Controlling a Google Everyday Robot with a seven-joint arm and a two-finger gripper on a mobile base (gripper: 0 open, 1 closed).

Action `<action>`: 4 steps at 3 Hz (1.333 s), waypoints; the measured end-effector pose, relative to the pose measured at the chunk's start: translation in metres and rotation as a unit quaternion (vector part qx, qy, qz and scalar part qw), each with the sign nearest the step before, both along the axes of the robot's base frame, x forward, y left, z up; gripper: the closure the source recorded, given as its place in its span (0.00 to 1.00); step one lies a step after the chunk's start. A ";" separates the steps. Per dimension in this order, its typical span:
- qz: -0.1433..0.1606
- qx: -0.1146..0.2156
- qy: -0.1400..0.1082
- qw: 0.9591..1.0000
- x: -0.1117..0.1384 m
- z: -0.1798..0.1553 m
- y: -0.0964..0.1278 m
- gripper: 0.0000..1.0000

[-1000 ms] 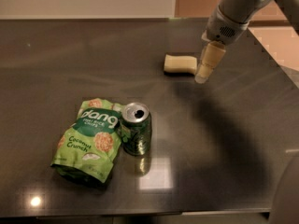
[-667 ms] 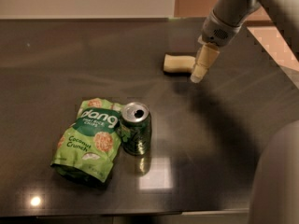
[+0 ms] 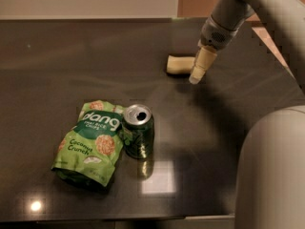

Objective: Pick sponge

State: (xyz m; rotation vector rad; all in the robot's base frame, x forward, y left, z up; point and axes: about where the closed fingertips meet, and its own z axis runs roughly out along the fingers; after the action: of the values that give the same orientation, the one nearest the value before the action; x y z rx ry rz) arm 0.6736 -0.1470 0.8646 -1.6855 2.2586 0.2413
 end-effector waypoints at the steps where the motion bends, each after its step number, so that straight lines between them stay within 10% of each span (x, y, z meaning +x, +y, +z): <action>1: -0.001 -0.004 0.009 1.000 0.010 -0.013 0.011 0.00; 3: -0.006 -0.015 0.022 1.000 0.030 -0.034 0.025 0.00; 4: -0.007 -0.018 0.027 0.999 0.036 -0.040 0.029 0.18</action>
Offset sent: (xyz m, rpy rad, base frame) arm 0.0332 0.0279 -0.0372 -0.0497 0.0783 -0.0116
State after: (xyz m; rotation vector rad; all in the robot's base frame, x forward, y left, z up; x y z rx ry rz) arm 0.7093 -0.1184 0.8243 -1.7010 2.3268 0.2467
